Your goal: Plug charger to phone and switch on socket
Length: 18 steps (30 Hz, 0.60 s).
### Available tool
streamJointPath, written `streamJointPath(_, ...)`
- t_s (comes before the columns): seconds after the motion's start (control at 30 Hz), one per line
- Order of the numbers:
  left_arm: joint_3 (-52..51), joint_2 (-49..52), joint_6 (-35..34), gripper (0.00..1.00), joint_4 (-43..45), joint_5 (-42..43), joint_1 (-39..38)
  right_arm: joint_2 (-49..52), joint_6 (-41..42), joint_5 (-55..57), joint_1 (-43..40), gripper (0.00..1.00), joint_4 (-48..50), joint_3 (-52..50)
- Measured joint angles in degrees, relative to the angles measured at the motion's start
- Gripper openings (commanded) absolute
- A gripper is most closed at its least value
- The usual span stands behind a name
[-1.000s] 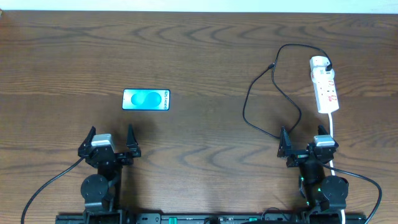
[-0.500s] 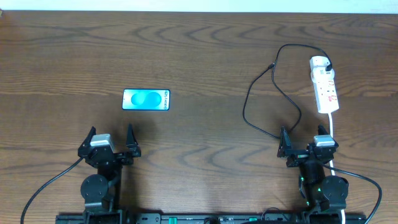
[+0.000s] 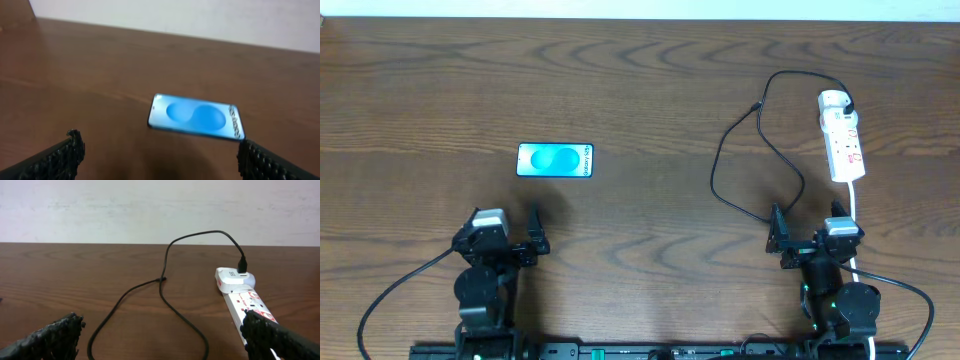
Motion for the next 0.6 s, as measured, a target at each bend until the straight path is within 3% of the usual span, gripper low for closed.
streamJointPath(0.6,8.0,1.9,0.0,0.99,-8.6,1.5,0.0,0.0,0.0,0.0,0.0,0.99,0.0,0.0)
